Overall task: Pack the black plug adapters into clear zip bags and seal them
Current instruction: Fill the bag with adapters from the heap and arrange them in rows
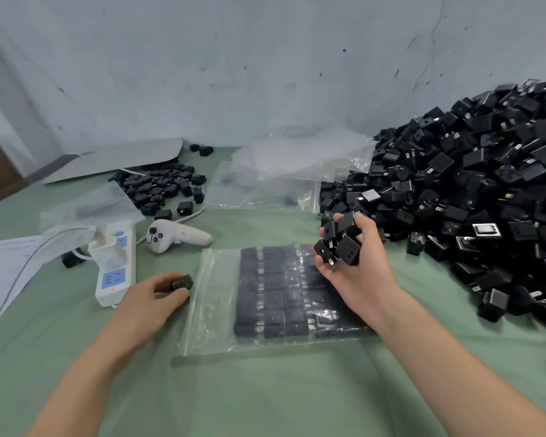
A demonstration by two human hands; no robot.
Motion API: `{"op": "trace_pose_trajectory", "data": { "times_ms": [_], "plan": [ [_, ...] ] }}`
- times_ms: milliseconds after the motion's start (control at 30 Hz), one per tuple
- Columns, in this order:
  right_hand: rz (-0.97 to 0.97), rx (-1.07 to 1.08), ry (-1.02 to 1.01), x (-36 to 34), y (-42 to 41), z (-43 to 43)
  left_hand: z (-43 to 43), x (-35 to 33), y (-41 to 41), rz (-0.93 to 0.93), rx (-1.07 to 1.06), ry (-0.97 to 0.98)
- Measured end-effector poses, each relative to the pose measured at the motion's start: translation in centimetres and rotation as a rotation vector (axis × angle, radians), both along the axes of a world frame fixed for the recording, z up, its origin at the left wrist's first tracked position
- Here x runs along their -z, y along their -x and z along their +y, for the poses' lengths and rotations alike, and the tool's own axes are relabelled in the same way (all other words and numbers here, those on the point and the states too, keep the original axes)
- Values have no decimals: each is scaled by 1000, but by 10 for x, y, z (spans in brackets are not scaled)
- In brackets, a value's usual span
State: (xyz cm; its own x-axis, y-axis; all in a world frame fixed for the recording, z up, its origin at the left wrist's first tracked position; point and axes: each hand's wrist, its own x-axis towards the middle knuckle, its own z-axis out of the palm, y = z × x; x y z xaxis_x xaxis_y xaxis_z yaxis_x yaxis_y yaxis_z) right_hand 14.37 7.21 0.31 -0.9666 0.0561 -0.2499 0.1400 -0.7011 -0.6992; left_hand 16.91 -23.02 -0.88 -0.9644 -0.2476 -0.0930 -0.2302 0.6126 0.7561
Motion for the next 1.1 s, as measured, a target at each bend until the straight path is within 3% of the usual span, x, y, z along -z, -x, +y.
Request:
{"op": "trace_pose_trajectory", "data": {
  "times_ms": [133,367,567,833,933,1100],
  "plan": [
    [83,8,-236,3,2,-4,-3,5,3,31,90,23],
    [143,21,-391,3,2,-6,-5,12,-1,91,201,4],
    [387,136,-1094,20,1,-1,-15,14,-2,103,268,104],
    [428,-11,-1857,30,-5,-8,-11,21,4,161,260,282],
    [441,-60,-1967,34,-6,-8,-7,22,11,172,262,277],
    [460,-73,-1966,35,-5,-8,2,23,28,204,255,236]
  ]
}}
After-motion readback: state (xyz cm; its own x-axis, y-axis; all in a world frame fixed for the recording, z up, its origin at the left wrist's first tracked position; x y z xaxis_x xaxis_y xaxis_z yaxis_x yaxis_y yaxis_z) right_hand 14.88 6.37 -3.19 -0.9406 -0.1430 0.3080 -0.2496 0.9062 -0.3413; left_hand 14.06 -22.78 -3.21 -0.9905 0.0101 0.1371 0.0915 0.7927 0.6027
